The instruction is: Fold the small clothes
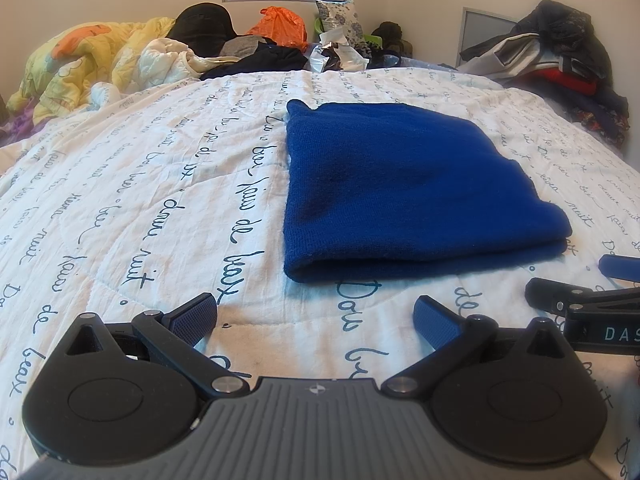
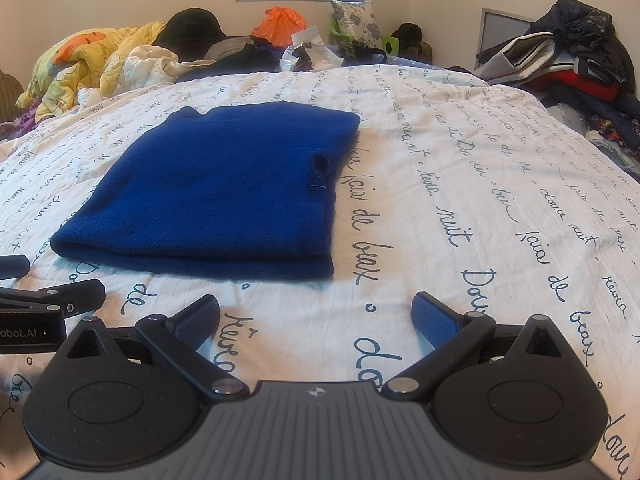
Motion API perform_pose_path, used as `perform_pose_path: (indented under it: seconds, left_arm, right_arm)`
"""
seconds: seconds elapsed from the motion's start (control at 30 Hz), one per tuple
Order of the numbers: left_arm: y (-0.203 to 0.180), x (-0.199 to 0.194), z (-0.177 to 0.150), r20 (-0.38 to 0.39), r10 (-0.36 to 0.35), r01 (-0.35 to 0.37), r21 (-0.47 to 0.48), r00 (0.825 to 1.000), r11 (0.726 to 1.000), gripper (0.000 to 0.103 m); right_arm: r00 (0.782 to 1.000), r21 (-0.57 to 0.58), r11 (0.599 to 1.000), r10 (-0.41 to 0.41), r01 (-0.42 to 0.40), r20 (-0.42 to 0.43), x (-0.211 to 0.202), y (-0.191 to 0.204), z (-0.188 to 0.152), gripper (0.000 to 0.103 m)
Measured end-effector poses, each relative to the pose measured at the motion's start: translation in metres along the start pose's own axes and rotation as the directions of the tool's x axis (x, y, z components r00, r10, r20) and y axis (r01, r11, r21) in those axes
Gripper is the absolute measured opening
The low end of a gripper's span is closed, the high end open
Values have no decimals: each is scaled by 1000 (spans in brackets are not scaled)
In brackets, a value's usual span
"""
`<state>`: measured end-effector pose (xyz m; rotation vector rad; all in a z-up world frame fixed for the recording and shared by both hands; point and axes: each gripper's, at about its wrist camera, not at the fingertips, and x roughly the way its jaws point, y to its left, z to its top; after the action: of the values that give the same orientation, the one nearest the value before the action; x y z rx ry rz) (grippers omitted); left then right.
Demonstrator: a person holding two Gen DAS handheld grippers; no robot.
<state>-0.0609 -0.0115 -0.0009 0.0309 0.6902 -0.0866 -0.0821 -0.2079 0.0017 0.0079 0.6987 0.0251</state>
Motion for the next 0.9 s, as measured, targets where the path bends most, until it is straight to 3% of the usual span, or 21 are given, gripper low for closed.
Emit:
perform_pose_path:
  seconds: [0.6,0.9]
  left_arm:
    - [2,-1,2,-14,11,-11,-10,1000,1000,103]
    - [-1,0,5,-35,23,-23,-20,999,1000,103]
  right_arm:
    - [1000,1,1000,-1,1,-2,-1,0,0,103]
    - [999,29,1000,-8,9,-54,-5,4,5,103]
